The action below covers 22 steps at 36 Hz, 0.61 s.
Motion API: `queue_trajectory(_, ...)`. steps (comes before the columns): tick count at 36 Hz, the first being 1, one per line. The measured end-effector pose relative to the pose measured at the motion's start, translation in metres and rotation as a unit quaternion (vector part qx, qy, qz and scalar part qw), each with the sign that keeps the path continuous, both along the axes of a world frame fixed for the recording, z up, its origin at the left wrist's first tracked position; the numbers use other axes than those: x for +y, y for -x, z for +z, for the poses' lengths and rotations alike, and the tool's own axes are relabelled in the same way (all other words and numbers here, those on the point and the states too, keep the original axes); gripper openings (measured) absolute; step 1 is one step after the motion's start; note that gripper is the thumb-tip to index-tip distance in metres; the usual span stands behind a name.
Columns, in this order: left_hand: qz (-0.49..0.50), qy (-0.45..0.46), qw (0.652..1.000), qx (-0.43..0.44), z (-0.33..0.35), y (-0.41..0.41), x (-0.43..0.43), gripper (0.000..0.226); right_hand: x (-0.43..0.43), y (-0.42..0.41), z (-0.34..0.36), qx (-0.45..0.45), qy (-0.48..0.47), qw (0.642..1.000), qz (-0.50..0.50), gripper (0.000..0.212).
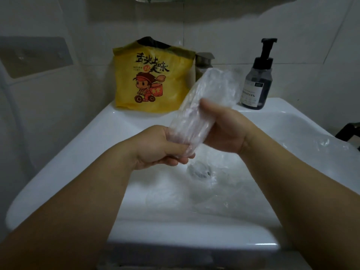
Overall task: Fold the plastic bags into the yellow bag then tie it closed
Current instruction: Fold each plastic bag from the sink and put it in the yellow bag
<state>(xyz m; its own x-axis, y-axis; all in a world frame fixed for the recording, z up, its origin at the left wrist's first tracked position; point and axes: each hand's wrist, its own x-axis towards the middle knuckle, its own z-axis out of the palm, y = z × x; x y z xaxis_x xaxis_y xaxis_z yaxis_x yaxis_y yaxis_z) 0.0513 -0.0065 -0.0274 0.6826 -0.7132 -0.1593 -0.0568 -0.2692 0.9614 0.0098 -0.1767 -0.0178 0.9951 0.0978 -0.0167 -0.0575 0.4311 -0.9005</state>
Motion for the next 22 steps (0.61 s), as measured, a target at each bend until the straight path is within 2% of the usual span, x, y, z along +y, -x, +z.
queue_trajectory(4, -0.026, -0.054, 0.998, 0.003, -0.002, -0.002, 0.001, 0.005, -0.021, 0.006, 0.009, -0.017, -0.051, 0.996, -0.072, 0.036)
queue_trajectory(7, -0.029, -0.067, 0.997, 0.001, -0.005, -0.005, 0.003, 0.007, -0.020, 0.007, 0.008, -0.011, -0.033, 0.996, -0.084, 0.035)
queue_trajectory(9, -0.046, -0.061, 0.997, 0.003, -0.005, -0.006, 0.004, 0.021, -0.016, 0.006, 0.005, -0.012, 0.006, 0.997, -0.073, 0.035)
queue_trajectory(11, -0.051, -0.013, 0.998, 0.024, -0.003, -0.007, 0.003, 0.035, -0.012, 0.005, 0.002, -0.005, 0.044, 0.997, -0.060, 0.041)
queue_trajectory(15, -0.002, 0.115, 0.991, 0.061, 0.003, -0.009, -0.001, 0.020, 0.000, 0.004, -0.003, 0.019, 0.121, 0.992, -0.019, 0.060)
queue_trajectory(18, 0.038, 0.094, 0.994, 0.027, 0.001, -0.012, -0.002, 0.019, 0.003, 0.001, -0.007, 0.020, 0.142, 0.990, 0.009, 0.068)
queue_trajectory(20, 0.096, 0.081, 0.992, 0.014, 0.000, -0.016, -0.002, 0.018, 0.002, -0.001, -0.006, 0.005, 0.154, 0.988, -0.022, 0.071)
queue_trajectory(22, 0.147, 0.116, 0.981, 0.053, 0.001, -0.023, -0.001, 0.022, 0.003, -0.001, -0.007, -0.015, 0.195, 0.977, -0.084, 0.075)
